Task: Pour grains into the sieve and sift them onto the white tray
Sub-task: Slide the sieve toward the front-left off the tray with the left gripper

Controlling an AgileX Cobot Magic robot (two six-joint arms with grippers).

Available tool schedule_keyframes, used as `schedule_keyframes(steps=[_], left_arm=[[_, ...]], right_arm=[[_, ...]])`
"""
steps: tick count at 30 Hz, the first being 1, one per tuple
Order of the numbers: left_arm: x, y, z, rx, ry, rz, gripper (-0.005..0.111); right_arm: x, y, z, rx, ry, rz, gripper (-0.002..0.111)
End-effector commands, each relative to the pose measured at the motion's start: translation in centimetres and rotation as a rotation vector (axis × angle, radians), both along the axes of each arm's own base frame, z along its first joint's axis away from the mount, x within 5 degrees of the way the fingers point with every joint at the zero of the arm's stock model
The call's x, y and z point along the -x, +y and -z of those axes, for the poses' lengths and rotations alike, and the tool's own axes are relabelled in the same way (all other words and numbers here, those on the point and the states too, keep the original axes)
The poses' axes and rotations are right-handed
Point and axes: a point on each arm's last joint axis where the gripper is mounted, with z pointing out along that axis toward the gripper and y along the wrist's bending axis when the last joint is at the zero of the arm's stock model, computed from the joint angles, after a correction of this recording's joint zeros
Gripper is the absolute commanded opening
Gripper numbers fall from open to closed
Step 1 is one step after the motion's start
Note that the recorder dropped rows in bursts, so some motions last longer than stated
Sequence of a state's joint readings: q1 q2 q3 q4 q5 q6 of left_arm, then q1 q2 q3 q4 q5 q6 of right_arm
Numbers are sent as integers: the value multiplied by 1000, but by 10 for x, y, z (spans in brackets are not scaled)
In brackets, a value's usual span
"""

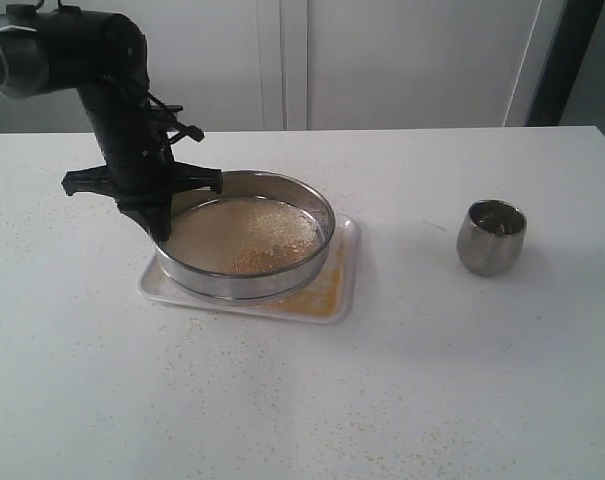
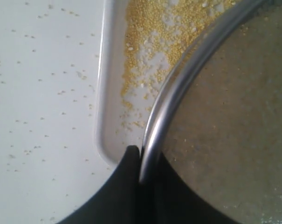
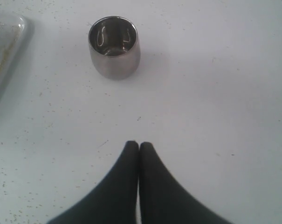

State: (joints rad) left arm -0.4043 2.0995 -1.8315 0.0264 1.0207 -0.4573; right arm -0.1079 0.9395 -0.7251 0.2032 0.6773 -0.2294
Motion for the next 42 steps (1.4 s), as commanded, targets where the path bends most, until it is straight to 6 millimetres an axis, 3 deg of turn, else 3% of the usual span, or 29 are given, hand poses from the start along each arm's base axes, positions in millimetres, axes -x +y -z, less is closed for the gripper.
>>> schedule_keyframes(steps=[1, 13, 25, 33, 42], left_arm=[[10, 3, -25, 21, -5, 10, 0], [35, -2, -47, 13, -39, 100, 0], [69, 14, -54, 35, -118, 152, 0], [102, 30, -41, 44, -170, 179, 0], [122, 34, -13, 33, -140, 411, 0]], right_arm=[[0, -1, 0, -4, -13, 9, 0], [0, -1, 0, -4, -13, 9, 0], [0, -1, 0, -4, -13, 9, 0], [0, -1, 0, -4, -13, 9, 0], [0, -1, 0, -4, -13, 9, 0]])
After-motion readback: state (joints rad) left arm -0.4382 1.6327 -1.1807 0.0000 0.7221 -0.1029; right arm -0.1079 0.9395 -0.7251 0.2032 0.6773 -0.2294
